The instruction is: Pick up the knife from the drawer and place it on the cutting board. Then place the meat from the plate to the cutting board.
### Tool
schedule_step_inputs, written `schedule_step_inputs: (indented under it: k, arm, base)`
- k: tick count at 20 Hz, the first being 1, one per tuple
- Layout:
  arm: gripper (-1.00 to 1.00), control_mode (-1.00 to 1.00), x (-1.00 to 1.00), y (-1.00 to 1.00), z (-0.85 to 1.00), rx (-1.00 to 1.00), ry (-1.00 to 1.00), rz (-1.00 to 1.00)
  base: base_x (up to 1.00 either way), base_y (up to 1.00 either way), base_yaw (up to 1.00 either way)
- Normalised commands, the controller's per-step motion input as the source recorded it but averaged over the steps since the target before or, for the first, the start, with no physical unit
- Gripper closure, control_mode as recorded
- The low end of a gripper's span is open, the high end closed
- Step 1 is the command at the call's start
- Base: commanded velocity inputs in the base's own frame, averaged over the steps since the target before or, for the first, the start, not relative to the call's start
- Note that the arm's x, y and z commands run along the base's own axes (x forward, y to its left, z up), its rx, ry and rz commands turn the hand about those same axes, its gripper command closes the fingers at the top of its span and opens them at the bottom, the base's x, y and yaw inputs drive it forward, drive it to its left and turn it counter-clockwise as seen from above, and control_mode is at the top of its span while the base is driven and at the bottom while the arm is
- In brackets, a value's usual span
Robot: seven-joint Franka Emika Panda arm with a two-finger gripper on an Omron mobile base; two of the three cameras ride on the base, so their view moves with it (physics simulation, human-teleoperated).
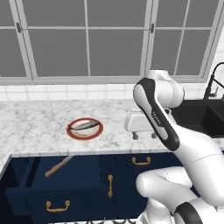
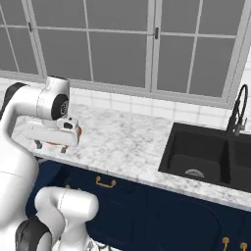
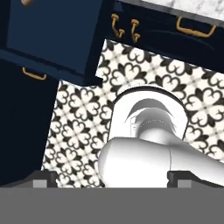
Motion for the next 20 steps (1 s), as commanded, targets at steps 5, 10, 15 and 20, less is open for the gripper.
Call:
schedule_step_inputs:
  k: [5, 10, 15, 20]
  arm:
    - [-1.00, 1.00, 0.00, 0.00, 0.00, 0.00, 0.00, 0.00]
    - [-1.00, 1.00, 0.00, 0.00, 0.00, 0.00, 0.00, 0.00]
    - [-1.00, 1.00, 0.00, 0.00, 0.00, 0.00, 0.00, 0.00]
    - [-1.00, -1.00, 0.00, 0.00, -0.07, -0.03, 0.00, 0.05]
  base:
    - [-0.30, 0.06, 0.49]
    - [-0.03, 0.01, 0.49]
    - [-0.01, 0.02, 0.48]
    - [-0.04, 0.00, 0.33]
